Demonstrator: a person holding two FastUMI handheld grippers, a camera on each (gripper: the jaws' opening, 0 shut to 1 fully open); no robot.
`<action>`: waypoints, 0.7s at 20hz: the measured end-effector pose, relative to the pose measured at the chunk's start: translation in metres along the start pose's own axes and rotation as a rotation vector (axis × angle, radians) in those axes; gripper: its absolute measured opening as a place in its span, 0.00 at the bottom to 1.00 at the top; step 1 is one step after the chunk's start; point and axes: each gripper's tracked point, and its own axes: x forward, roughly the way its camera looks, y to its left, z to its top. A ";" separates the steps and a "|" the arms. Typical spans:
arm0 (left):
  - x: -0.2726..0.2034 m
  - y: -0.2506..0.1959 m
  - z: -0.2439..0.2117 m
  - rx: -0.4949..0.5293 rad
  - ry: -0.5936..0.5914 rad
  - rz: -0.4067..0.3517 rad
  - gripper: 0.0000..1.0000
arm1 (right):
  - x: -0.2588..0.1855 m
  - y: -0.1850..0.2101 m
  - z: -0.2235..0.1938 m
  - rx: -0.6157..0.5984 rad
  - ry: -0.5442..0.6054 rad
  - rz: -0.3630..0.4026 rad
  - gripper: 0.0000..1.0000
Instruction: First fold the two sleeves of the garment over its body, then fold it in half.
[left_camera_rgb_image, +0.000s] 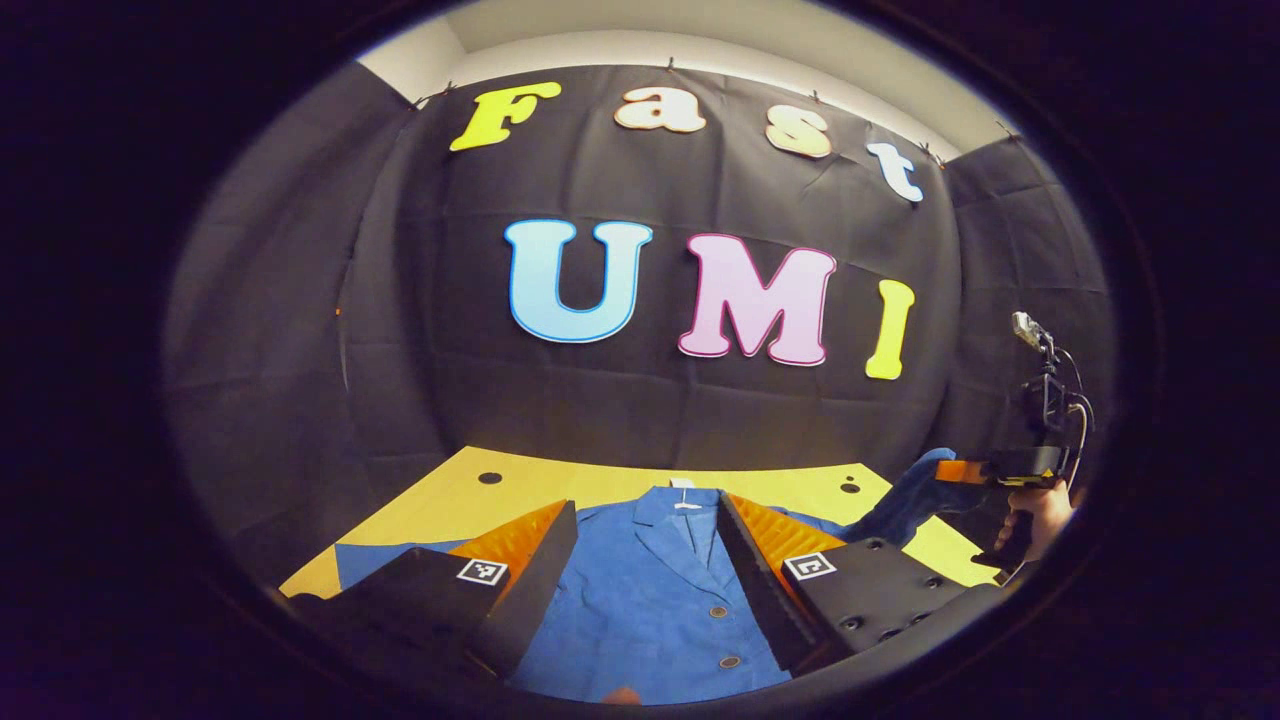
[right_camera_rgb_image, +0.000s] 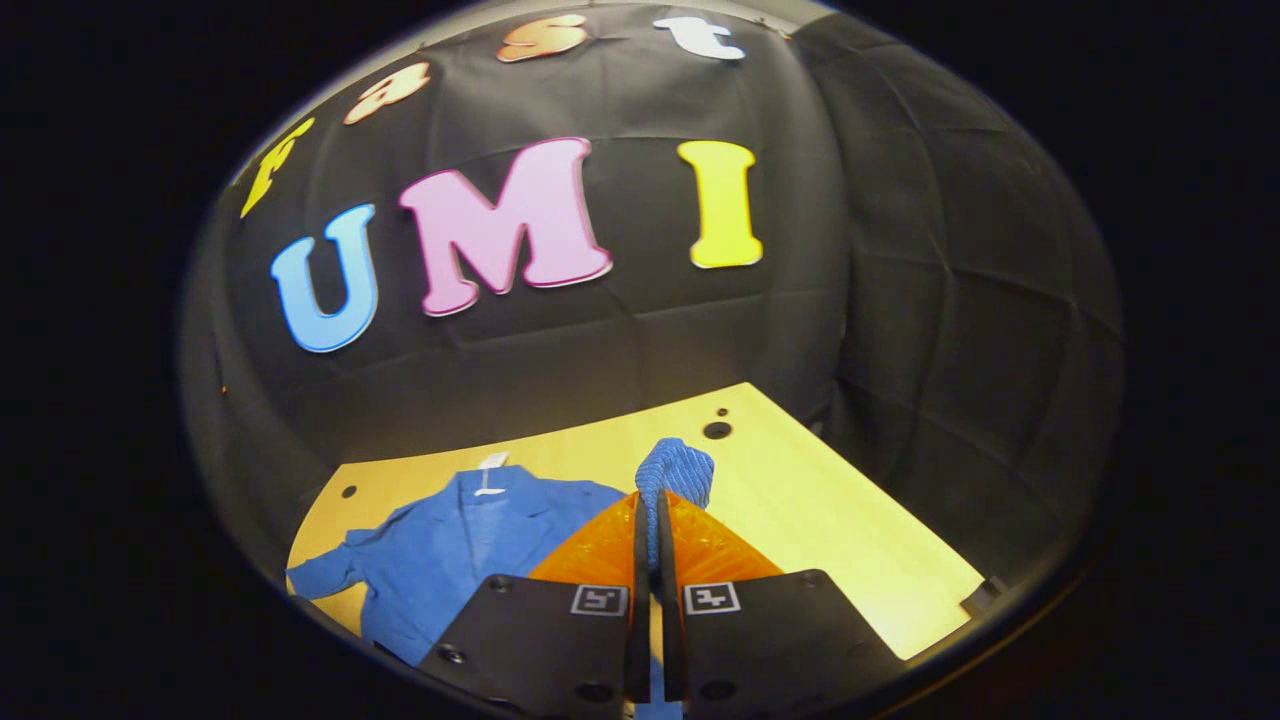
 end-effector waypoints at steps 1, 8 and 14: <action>0.001 0.014 0.001 -0.003 -0.006 0.012 0.83 | 0.000 0.023 0.002 -0.024 -0.003 0.015 0.06; -0.016 0.083 -0.006 -0.036 -0.011 0.094 0.82 | 0.020 0.197 -0.008 -0.205 0.025 0.212 0.07; -0.037 0.119 -0.010 -0.036 -0.004 0.179 0.83 | 0.037 0.302 -0.065 -0.302 0.136 0.356 0.09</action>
